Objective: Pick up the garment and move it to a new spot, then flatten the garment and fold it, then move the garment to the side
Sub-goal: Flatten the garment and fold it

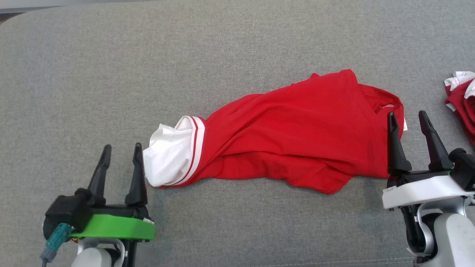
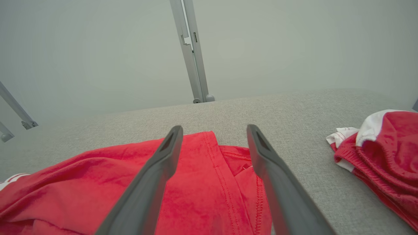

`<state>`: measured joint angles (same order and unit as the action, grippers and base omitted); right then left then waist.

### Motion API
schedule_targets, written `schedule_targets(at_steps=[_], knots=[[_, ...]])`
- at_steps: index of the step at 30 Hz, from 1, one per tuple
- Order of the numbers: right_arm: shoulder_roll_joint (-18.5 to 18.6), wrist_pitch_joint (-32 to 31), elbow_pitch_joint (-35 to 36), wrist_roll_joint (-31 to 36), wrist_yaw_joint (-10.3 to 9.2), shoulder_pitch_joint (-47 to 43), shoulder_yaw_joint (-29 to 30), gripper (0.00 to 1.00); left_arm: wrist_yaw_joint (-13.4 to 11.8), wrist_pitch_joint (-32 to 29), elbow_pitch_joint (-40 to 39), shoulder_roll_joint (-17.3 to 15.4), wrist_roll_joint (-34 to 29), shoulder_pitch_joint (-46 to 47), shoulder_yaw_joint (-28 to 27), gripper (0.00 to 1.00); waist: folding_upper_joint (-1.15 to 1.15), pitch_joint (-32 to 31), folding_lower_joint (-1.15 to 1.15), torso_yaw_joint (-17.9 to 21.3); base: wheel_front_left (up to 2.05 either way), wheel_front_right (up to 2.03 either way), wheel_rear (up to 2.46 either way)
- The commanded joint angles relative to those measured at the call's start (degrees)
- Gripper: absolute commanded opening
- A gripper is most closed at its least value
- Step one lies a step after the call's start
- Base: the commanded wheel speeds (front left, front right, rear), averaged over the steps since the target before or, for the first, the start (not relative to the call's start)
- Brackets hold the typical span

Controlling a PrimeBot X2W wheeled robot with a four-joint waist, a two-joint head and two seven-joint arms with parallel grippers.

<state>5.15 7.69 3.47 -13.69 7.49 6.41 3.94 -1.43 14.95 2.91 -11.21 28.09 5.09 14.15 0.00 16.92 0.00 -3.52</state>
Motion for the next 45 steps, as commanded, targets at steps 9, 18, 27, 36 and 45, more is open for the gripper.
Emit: schedule_targets(at_steps=[9,18,27,36,45], knots=[[-0.1,0.59,-1.28,1.13,0.0,-0.32,-1.65,1.0,-0.16,0.25,-2.62,-3.37,-7.86,2.03,-3.92,1.0,0.0,-1.95,0.0,1.66,0.0,0.0,0.0],[0.29,0.68,-2.55,0.85,0.0,-0.44,-2.38,1.0,-0.4,-1.3,-3.1,-4.92,-7.45,1.72,-4.29,1.0,0.0,-2.71,0.0,2.04,0.0,0.0,0.0],[1.68,0.61,-4.63,-0.49,-0.01,1.9,-2.46,1.0,-0.42,-1.46,-3.73,-4.91,-6.52,2.31,-4.07,1.0,0.0,-2.43,0.0,0.91,0.0,0.0,0.0],[8.1,-2.86,-13.07,-5.12,0.0,10.15,-5.72,1.0,-0.19,-1.62,-4.89,-4.26,-6.86,4.84,-2.92,1.0,0.0,1.11,0.0,-1.69,0.0,0.0,0.0],[15.05,-6.47,-25.77,-12.25,-0.01,22.65,-13.64,1.0,1.41,-0.77,-2.88,-3.03,-6.56,8.83,-1.67,1.0,0.0,6.11,0.0,-5.31,0.0,0.0,0.0]])
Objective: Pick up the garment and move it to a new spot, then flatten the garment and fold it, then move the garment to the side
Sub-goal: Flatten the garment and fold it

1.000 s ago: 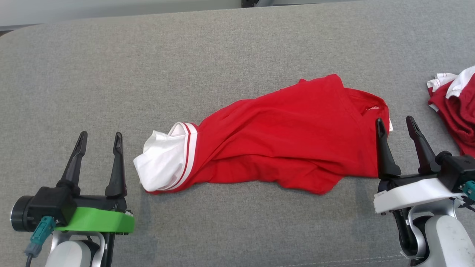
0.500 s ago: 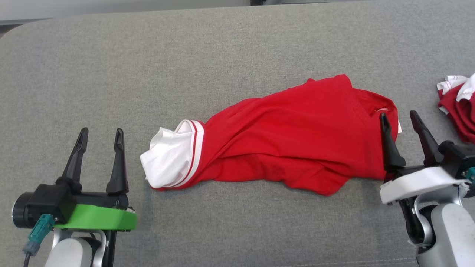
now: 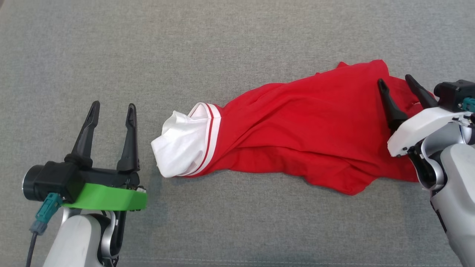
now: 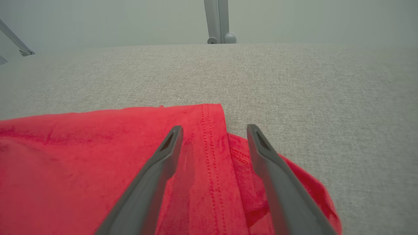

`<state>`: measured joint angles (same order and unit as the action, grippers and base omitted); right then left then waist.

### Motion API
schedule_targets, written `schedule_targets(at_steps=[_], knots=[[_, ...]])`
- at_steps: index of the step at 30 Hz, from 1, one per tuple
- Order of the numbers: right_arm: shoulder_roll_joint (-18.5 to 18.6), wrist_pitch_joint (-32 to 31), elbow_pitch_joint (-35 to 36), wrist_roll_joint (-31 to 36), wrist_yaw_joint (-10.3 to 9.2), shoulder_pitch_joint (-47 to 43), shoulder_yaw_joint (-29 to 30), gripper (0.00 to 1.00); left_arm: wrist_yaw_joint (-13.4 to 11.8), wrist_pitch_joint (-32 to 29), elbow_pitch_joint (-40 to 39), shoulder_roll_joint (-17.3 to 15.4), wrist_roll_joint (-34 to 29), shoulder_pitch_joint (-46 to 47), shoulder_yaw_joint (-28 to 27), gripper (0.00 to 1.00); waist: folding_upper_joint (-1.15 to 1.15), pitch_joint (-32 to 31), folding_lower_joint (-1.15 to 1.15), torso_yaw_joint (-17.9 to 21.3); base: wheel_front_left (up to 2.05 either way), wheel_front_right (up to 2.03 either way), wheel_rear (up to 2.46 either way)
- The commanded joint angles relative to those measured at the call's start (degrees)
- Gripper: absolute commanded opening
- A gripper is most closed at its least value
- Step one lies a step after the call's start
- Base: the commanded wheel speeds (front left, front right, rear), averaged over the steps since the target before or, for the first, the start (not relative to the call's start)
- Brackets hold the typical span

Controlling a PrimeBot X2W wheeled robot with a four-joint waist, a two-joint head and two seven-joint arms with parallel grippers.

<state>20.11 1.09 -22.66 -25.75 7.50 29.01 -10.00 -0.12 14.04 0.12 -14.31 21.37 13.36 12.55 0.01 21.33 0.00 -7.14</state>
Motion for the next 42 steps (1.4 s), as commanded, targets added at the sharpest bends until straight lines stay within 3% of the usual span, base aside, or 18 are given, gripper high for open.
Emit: schedule_targets(at_steps=[1,8,9,10,11,12,20,26,33,42], knots=[[0.64,0.0,-0.98,-0.65,-0.02,1.3,-0.58,1.0,0.15,0.28,0.15,0.25,0.05,0.86,0.03,1.0,-0.01,1.96,0.0,-2.0,0.0,0.0,0.0],[3.7,-0.51,-7.17,-4.38,-0.02,6.95,-6.92,1.0,0.89,0.74,1.76,0.99,-0.12,2.03,0.04,1.0,-0.01,2.81,0.0,-2.85,0.0,0.0,0.0],[4.05,-0.36,-7.6,-4.88,-0.02,7.38,-7.5,0.8,0.94,0.81,1.91,1.07,-0.17,2.07,-0.03,1.0,-0.01,2.79,0.0,-2.82,0.0,0.0,0.0],[4.27,-0.09,-7.91,-5.48,-0.02,7.72,-8.11,0.39,1.0,0.89,2.1,1.16,-0.24,2.07,-0.08,1.0,-0.01,2.72,0.0,-2.77,0.0,0.0,0.0],[4.49,0.23,-8.02,-6.0,-0.02,7.91,-8.71,0.09,0.98,0.94,2.3,1.24,-0.29,2.07,-0.16,1.0,-0.01,2.61,0.0,-2.69,0.0,0.0,0.0],[4.84,0.69,-7.99,-6.43,-0.02,8.1,-9.24,0.0,0.91,0.99,2.4,1.3,-0.33,2.06,-0.29,1.0,-0.01,2.5,0.0,-2.55,0.0,0.0,0.0],[6.66,6.14,-2.32,-6.68,-0.02,7.82,-10.88,0.0,0.64,1.18,2.14,1.01,-0.81,1.07,-1.29,1.0,-0.01,1.53,0.0,-0.2,0.0,0.0,0.0],[7.1,7.86,8.81,-2.43,-0.02,2.08,-8.82,0.0,0.24,1.15,1.5,0.56,-1.16,0.01,-1.66,1.0,-0.01,0.48,0.0,1.63,0.0,0.0,0.0],[1.63,4.0,19.63,1.17,-0.02,-15.28,-3.11,0.0,-0.23,1.1,1.01,0.16,-0.55,-1.38,-2.07,1.0,-0.01,-0.77,0.0,3.07,0.0,0.0,0.0],[-4.61,3.66,16.71,1.86,-0.02,-25.54,0.66,0.0,-0.68,0.44,0.97,-0.01,0.19,-2.43,-2.01,1.0,-0.01,-1.79,0.0,3.57,0.0,0.0,0.0]])
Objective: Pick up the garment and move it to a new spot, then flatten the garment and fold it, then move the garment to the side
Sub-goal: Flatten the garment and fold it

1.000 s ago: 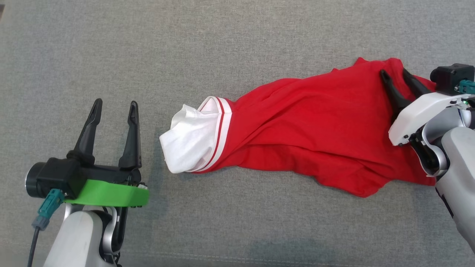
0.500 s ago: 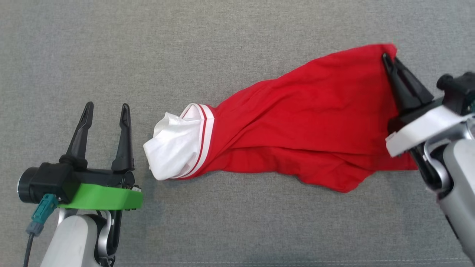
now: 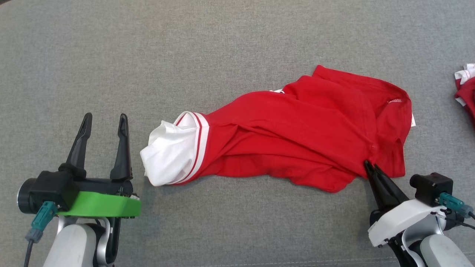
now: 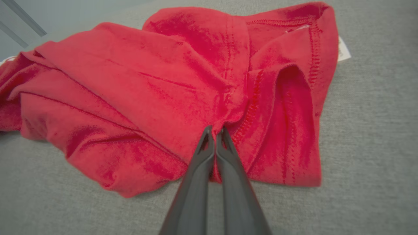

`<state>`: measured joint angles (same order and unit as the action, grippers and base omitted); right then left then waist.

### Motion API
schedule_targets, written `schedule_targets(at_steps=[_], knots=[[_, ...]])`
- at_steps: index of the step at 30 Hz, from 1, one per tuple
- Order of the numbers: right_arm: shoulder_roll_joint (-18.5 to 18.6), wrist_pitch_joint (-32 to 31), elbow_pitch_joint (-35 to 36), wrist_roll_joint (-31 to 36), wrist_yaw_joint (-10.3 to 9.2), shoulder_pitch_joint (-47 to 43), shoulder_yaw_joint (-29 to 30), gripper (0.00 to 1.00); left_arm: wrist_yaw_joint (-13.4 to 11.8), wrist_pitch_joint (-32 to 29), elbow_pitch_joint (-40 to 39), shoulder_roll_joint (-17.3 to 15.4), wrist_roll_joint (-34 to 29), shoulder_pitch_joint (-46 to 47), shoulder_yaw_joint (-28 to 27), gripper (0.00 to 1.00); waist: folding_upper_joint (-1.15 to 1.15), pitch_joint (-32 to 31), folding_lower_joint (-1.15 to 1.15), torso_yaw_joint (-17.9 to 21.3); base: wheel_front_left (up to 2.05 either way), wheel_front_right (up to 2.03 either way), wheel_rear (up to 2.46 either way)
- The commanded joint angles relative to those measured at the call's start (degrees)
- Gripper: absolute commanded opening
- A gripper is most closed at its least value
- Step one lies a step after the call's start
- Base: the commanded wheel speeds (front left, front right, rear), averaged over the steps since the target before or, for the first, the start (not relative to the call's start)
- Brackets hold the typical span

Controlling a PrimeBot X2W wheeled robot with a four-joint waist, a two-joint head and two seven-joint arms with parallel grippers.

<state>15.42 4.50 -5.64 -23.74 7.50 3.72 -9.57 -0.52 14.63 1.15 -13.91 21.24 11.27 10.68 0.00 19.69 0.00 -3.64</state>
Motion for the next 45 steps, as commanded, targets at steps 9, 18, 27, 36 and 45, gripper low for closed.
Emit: schedule_targets(at_steps=[9,18,27,36,45], knots=[[-1.72,4.97,-9.07,-1.07,-0.02,0.7,-0.22,0.49,-1.21,-1.12,-0.76,-0.47,0.68,-2.19,0.2,1.0,0.0,-1.79,0.0,0.04,0.0,0.0,0.0],[-2.69,8.85,-4.6,2.92,-0.02,1.43,3.73,1.0,-2.47,-1.57,-1.6,-1.05,1.04,-4.58,-0.28,1.0,0.0,-4.28,0.0,1.12,0.0,0.0,0.0],[-5.65,6.67,3.52,9.72,-0.02,0.84,9.33,1.0,-3.14,-2.59,-2.8,-1.94,0.83,-6.77,0.11,1.0,0.0,-6.95,0.0,1.76,0.0,0.0,0.0],[-6.47,5.39,6.19,10.2,-0.02,0.19,9.01,1.0,-3.53,-3.87,-3.94,-2.09,1.08,-8.82,1.21,1.0,0.0,-7.52,0.0,1.64,0.0,0.0,0.0],[-6.32,5.71,6.49,9.36,-0.02,0.65,8.8,1.0,-3.04,-4.43,-3.81,-2.15,1.71,-8.66,1.95,1.0,0.0,-7.21,0.0,1.32,0.0,0.0,0.0]])
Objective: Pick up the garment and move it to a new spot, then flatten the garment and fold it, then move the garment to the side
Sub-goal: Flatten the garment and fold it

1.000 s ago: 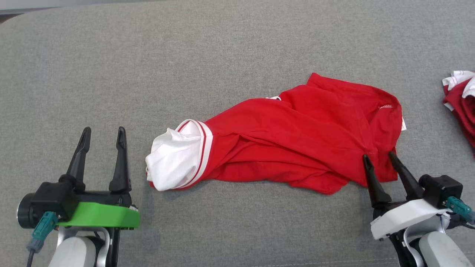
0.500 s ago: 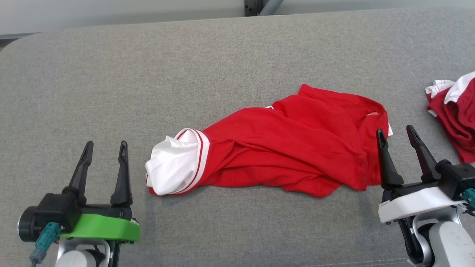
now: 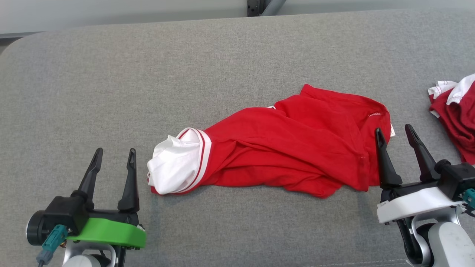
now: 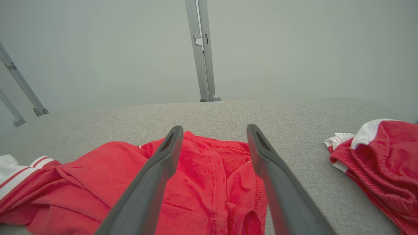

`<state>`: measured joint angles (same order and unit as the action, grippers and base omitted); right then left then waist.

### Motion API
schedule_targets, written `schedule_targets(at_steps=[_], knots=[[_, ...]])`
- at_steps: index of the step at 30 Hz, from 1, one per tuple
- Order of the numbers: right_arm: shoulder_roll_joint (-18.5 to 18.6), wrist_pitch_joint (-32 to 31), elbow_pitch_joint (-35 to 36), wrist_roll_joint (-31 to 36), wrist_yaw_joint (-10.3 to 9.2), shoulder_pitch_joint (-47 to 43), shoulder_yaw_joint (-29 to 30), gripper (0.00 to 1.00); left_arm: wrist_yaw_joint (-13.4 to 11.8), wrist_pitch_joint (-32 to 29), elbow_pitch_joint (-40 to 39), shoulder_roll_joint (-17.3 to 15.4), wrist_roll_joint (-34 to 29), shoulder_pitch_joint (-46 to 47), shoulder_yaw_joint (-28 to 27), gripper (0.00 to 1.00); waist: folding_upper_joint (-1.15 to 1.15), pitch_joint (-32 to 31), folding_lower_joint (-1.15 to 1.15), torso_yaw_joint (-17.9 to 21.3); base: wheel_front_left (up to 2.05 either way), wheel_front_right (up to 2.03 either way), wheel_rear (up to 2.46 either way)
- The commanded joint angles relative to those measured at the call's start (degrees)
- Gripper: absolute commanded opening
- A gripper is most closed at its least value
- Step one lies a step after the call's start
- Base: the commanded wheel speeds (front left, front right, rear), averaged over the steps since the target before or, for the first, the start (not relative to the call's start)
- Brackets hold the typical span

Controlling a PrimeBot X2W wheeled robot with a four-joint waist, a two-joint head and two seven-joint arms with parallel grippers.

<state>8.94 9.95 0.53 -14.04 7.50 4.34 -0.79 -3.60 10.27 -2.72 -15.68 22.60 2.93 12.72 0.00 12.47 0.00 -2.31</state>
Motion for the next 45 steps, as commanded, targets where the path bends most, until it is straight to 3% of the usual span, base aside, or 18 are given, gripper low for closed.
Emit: schedule_targets(at_steps=[1,10,17,18,19,20,36,45], knots=[[0.18,0.26,0.34,-0.43,-0.02,0.13,0.0,1.0,0.13,-0.12,0.02,-0.43,0.44,-0.12,0.0,1.0,0.0,0.08,0.0,-0.03,0.0,0.0,0.0],[0.31,-0.35,0.33,-1.13,-0.02,1.42,-1.09,1.0,3.82,-9.14,0.96,-0.97,3.91,4.25,3.36,1.0,0.0,2.28,0.0,0.57,0.0,0.0,0.0],[-0.19,0.11,-0.36,-1.34,-0.02,1.38,-1.46,1.0,3.72,-14.98,2.41,-0.78,8.39,3.1,2.95,1.0,0.0,3.89,0.0,1.69,0.0,0.0,0.0],[-0.29,0.16,-0.54,-1.37,-0.02,1.26,-1.37,1.0,4.02,-15.32,2.15,-0.63,8.92,2.78,2.93,0.91,0.0,4.05,0.0,1.75,0.0,0.0,0.0],[-0.38,0.21,-0.63,-1.45,-0.02,1.16,-1.33,1.0,4.36,-15.83,1.92,-0.57,9.52,2.51,3.1,0.41,0.0,4.19,0.0,1.78,0.0,0.0,0.0],[-0.42,0.24,-0.68,-1.52,-0.02,1.08,-1.26,1.0,4.56,-16.19,1.65,-0.44,10.35,2.3,3.06,0.0,0.0,4.32,0.0,1.78,0.0,0.0,0.0],[-0.45,-2.15,-2.55,-3.09,-0.02,-2.93,-5.46,1.0,4.2,-15.28,-1.0,-1.95,9.92,2.48,2.59,0.0,0.0,5.68,0.0,1.91,0.0,0.0,0.0],[1.1,-0.47,-10.22,-5.65,-0.02,2.08,-5.88,1.0,4.21,-14.74,-0.5,-1.64,9.55,3.75,3.18,0.0,0.0,7.2,0.0,1.31,0.0,0.0,0.0]])
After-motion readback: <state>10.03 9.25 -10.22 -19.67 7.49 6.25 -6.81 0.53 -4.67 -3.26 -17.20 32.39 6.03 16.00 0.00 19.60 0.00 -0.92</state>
